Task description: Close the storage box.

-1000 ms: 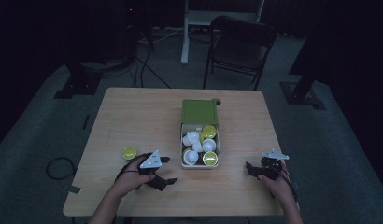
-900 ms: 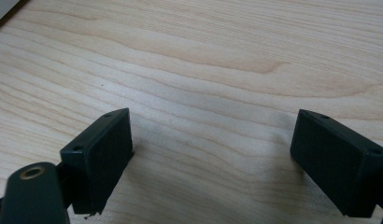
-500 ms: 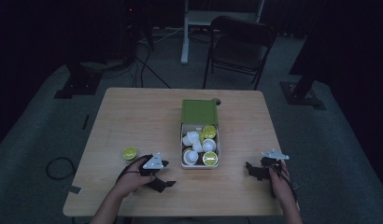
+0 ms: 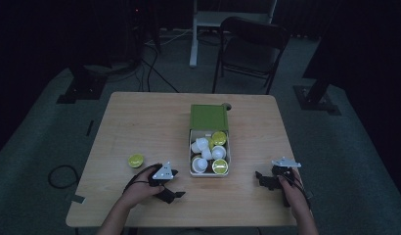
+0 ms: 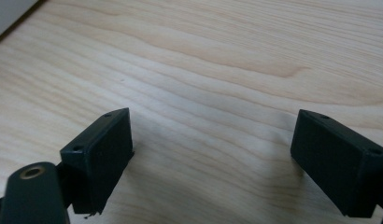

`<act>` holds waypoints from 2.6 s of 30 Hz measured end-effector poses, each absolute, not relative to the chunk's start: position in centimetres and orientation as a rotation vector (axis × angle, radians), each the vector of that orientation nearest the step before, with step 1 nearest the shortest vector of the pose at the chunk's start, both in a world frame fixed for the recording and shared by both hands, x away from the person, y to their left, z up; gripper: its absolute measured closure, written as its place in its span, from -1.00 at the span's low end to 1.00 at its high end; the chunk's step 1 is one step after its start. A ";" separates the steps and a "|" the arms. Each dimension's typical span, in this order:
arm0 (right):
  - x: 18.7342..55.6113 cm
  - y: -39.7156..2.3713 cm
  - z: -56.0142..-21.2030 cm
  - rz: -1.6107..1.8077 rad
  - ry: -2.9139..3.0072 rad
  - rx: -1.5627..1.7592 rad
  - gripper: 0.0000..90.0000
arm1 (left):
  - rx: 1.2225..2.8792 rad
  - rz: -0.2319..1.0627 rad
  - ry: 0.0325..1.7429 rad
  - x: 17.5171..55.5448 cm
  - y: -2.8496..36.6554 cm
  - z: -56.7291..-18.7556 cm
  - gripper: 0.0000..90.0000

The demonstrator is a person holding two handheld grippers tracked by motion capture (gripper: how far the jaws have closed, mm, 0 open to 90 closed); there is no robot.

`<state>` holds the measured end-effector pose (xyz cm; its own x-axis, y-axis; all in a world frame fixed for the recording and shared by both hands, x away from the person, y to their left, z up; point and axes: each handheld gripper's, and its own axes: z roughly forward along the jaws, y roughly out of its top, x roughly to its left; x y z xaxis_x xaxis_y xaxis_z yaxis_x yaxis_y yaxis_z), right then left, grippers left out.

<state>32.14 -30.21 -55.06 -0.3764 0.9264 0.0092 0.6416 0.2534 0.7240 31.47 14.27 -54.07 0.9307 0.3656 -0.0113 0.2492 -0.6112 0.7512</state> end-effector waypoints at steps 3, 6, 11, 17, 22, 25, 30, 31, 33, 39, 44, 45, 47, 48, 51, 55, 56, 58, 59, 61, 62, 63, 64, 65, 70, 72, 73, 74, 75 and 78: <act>32.1 -30.0 -55.0 0.921 2.133 1.404 -0.72 | 2.241 0.186 0.432 31.4 14.2 -53.8 -0.68; 31.9 -29.4 -54.9 0.923 2.190 1.346 -0.69 | 2.234 0.188 0.426 31.5 14.2 -53.6 -0.68; 31.3 -28.5 -54.3 0.932 2.261 1.244 -0.69 | 2.209 0.205 0.428 31.6 14.2 -53.3 -0.68; 30.9 -27.5 -53.8 0.983 2.309 1.180 -0.70 | 2.187 0.227 0.424 31.7 14.4 -52.9 -0.68; 30.6 -26.5 -53.2 1.056 2.343 1.140 -0.70 | 2.149 0.248 0.448 31.9 14.5 -52.4 -0.68; 30.8 -26.0 -52.6 1.132 2.333 1.112 -0.70 | 2.114 0.270 0.470 32.2 14.6 -52.0 -0.68; 31.2 -25.3 -51.8 1.239 2.328 1.043 -0.70 | 2.033 0.309 0.496 32.6 14.8 -51.3 -0.68; 31.3 -25.2 -51.7 1.253 2.318 1.048 -0.70 | 2.021 0.322 0.497 32.7 14.8 -51.2 -0.68; 31.6 -25.1 -51.5 1.275 2.300 1.028 -0.70 | 2.003 0.349 0.502 32.7 14.8 -51.0 -0.68; 32.4 -24.4 -51.0 1.399 2.267 1.051 -0.70 | 1.935 0.376 0.498 32.9 14.3 -50.6 -0.68; 32.9 -23.7 -50.8 1.480 2.248 1.097 -0.71 | 1.926 0.375 0.493 33.1 13.7 -50.5 -0.68; 33.0 -23.6 -50.8 1.486 2.246 1.098 -0.71 | 1.930 0.374 0.487 33.1 13.6 -50.5 -0.68; 33.2 -23.3 -50.7 1.489 2.248 1.074 -0.71 | 1.930 0.375 0.488 33.2 13.4 -50.6 -0.68; 33.2 -23.2 -50.7 1.487 2.249 1.072 -0.71 | 1.931 0.374 0.491 33.3 13.3 -50.6 -0.68; 33.5 -23.0 -50.7 1.477 2.252 1.057 -0.70 | 1.931 0.382 0.494 33.5 13.1 -50.6 -0.68; 33.8 -23.0 -50.7 1.493 2.251 1.054 -0.70 | 1.931 0.390 0.494 33.8 13.0 -50.5 -0.68; 33.9 -23.0 -50.7 1.497 2.249 1.061 -0.70 | 1.932 0.399 0.498 33.8 13.0 -50.5 -0.68; 34.1 -23.0 -50.8 1.497 2.258 1.064 -0.71 | 1.945 0.406 0.494 34.0 13.0 -50.6 -0.68; 34.2 -23.0 -50.8 1.502 2.259 1.067 -0.72 | 1.948 0.410 0.493 34.1 13.0 -50.6 -0.68; 34.3 -22.9 -50.8 1.508 2.265 1.067 -0.72 | 1.937 0.419 0.499 34.2 13.0 -50.7 -0.68; 34.4 -22.9 -50.8 1.508 2.267 1.065 -0.72 | 1.934 0.418 0.503 34.2 13.0 -50.6 -0.68; 34.4 -22.9 -50.8 1.507 2.269 1.062 -0.72 | 1.935 0.418 0.506 34.3 13.0 -50.6 -0.68; 34.4 -22.9 -50.8 1.507 2.270 1.060 -0.72 | 1.935 0.422 0.508 34.4 13.1 -50.6 -0.68; 34.4 -23.0 -50.8 1.508 2.272 1.062 -0.72 | 1.936 0.422 0.513 34.5 13.2 -50.6 -0.68; 34.6 -23.0 -51.0 1.522 2.281 1.086 -0.73 | 1.929 0.413 0.524 34.9 13.3 -50.6 -0.68; 34.7 -23.0 -51.0 1.523 2.283 1.081 -0.74 | 1.932 0.413 0.521 35.0 13.2 -50.6 -0.68; 34.7 -23.0 -51.0 1.522 2.284 1.080 -0.74 | 1.934 0.413 0.519 35.0 13.1 -50.5 -0.68; 34.7 -23.0 -51.0 1.520 2.284 1.074 -0.74 | 1.935 0.413 0.516 35.1 13.1 -50.5 -0.68; 34.7 -23.0 -50.9 1.516 2.286 1.068 -0.73 | 1.938 0.410 0.515 35.2 13.0 -50.5 -0.69; 34.8 -23.0 -50.8 1.505 2.285 1.065 -0.74 | 1.943 0.416 0.511 35.4 13.0 -50.4 -0.74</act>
<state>34.80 -23.02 -50.83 -0.7184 0.6634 0.2092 0.4542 0.2197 0.8634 35.44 12.96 -50.43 0.8490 0.5249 0.0602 0.1653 -0.3721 0.9134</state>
